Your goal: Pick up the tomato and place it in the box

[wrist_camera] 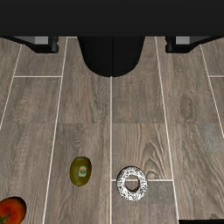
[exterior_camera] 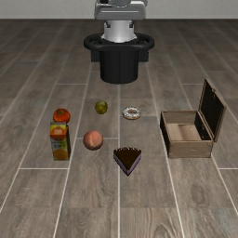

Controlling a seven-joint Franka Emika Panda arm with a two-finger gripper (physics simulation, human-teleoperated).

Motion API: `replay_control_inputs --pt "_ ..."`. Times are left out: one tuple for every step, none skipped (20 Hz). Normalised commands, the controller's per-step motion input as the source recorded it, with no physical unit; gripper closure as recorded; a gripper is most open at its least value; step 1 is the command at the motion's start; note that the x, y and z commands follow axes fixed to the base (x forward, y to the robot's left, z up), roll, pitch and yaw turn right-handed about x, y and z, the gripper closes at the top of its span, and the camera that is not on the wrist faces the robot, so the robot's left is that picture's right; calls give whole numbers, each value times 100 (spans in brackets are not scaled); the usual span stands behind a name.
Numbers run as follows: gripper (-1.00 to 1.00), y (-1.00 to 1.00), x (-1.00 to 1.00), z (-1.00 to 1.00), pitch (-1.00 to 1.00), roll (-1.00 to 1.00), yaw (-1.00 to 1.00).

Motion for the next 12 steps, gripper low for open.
replay_control_inputs --pt "-100 -100 0 0 0 0 0" --pt "-100 -100 0 0 0 0 0" --pt "-100 -100 0 0 0 0 0" --pt "-100 -100 0 0 0 0 0" --pt "-100 -100 0 0 0 0 0" --pt "-100 -100 0 0 0 0 0" --pt "-100 -100 0 0 0 0 0" --pt "-100 -100 0 0 0 0 0" --pt "-100 -100 0 0 0 0 0" --pt "-100 -100 0 0 0 0 0" --pt "-100 -100 0 0 0 0 0" --pt "-100 -100 0 0 0 0 0"
